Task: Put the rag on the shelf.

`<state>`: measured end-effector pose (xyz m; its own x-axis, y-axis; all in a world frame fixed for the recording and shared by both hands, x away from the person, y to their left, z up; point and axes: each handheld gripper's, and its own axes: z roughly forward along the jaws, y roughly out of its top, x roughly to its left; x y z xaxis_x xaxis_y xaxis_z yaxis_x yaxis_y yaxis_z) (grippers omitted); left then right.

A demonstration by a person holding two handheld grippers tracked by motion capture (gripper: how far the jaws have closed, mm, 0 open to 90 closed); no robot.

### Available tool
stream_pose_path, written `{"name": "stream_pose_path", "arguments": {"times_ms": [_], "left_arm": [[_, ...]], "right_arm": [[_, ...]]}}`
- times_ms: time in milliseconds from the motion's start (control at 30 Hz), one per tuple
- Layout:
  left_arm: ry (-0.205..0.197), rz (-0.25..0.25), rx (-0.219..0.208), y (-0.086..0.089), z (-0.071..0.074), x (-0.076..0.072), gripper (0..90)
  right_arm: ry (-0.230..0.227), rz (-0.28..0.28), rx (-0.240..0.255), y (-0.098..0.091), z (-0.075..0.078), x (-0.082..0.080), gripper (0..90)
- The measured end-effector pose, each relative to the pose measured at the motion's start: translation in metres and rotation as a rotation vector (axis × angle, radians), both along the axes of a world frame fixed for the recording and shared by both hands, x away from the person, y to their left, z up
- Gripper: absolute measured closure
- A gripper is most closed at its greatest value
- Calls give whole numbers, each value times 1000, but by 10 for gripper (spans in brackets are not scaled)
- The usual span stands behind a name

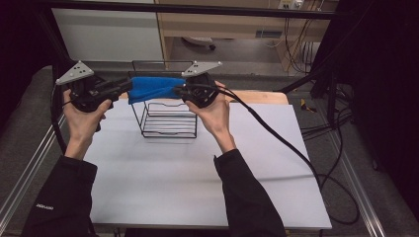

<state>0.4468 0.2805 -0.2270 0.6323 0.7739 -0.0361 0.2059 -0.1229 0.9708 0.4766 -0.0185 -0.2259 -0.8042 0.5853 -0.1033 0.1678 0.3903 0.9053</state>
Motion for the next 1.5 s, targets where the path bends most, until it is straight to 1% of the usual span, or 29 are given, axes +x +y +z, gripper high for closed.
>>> {"name": "stream_pose_path", "arguments": {"times_ms": [33,67,100,133,200,300,367,500,600,667,700,733,833,933,1033,1067,1167,1233,1267,1333,1400,1500], "left_arm": [[16,2,12,-2,-1,1,728],[39,-6,25,-5,-4,2,776],[53,-2,48,-7,-6,3,776],[76,-4,63,-9,-10,4,804],[124,-14,77,-11,-18,7,852],[162,-19,87,-13,-27,11,891],[172,-20,95,-14,-31,12,892],[177,-9,108,-16,-37,14,894],[180,-2,112,-16,-41,17,894],[180,-2,117,-17,-45,18,894],[177,-2,124,-18,-46,19,893],[175,-2,129,-19,-47,19,893],[171,-2,134,-20,-50,20,893],[174,-3,141,-21,-52,21,891],[170,-10,131,-20,-54,18,877],[169,-13,129,-19,-55,17,872],[165,-15,149,-17,-57,10,843],[169,-25,153,-16,-59,4,807],[172,-28,154,-15,-60,2,778],[172,-35,162,-14,-61,-3,730],[186,-47,170,-13,-64,-8,678],[203,-49,185,-15,-70,-16,589]], "right_arm": [[3,2,3,0,-1,0,839],[4,6,5,-1,-3,1,835],[4,6,5,-1,-3,1,835],[4,9,8,-1,-4,1,833],[1,12,-1,-1,-6,1,825],[-2,19,-7,-1,-8,1,805],[7,24,-3,-2,-10,2,784],[30,22,14,-5,-15,4,748],[46,21,23,-6,-19,5,746],[64,27,35,-7,-23,6,774],[79,20,40,-8,-25,7,794],[84,10,40,-9,-27,8,818],[107,-14,47,-11,-33,10,868],[120,-26,60,-13,-38,14,874],[120,-28,66,-15,-41,15,862],[113,-25,71,-17,-41,13,851],[98,-14,96,-24,-39,6,809],[92,-11,100,-31,-37,1,762],[96,-10,95,-35,-37,-1,738],[90,-16,95,-42,-37,-6,686],[92,-22,105,-52,-37,-10,629],[109,-31,116,-67,-38,-17,551]]}}
